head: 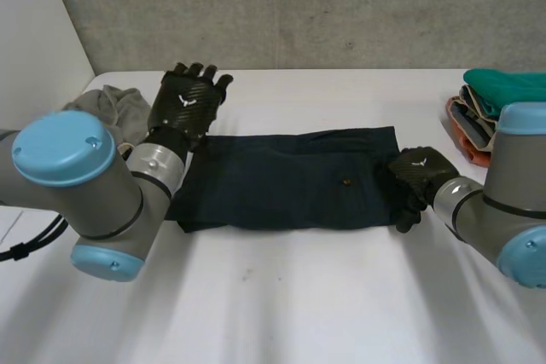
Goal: Fold the laundry.
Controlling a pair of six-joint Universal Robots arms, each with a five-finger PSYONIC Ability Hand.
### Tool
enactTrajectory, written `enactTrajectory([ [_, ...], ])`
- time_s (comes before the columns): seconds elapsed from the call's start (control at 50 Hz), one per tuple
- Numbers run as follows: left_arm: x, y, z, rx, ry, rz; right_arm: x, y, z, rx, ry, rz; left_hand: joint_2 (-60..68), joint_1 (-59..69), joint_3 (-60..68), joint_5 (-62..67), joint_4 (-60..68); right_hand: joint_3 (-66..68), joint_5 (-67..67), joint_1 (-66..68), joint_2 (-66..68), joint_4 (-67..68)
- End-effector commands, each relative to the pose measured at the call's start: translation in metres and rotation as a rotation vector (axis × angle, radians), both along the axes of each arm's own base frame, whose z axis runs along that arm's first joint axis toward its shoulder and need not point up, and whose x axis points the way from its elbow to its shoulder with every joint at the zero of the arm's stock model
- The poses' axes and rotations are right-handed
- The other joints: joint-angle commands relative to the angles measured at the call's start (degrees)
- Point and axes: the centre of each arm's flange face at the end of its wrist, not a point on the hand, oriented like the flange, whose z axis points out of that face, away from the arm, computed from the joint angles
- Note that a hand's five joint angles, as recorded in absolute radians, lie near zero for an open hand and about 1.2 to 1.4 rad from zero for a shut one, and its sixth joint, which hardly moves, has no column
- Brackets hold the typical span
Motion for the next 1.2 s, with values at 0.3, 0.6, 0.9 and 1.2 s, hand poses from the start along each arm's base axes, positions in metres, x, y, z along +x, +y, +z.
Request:
enactTrajectory([
  [0.3,0.005,0.016,0.02,-0.029,0.012,-0.007,-0.059,-0.031,0.054,-0.315,0.129,-0.166,-1.81,-0.73,-2.15,-2.93,-1.52,57.84,57.13,57.79,57.79,57.71],
  [0.6,0.018,0.033,0.028,-0.033,0.017,0.002,0.078,0.041,0.074,-0.66,0.189,0.447,-1.81,-0.73,-2.15,-2.93,-1.52,57.84,57.13,57.79,57.79,57.71],
  [0.9,0.009,0.021,0.061,-0.054,0.194,-0.019,0.131,0.106,0.024,-0.532,0.094,0.777,-1.76,-0.69,-2.11,-2.89,-1.48,-10.17,-10.88,-10.22,-10.22,-10.3],
  [1.2,-0.074,0.04,0.062,-0.009,0.193,-0.197,0.039,0.039,0.105,-0.141,-0.481,0.088,-1.42,-0.35,-1.77,-2.55,-1.14,-12.16,-12.87,-12.21,-12.21,-12.29],
])
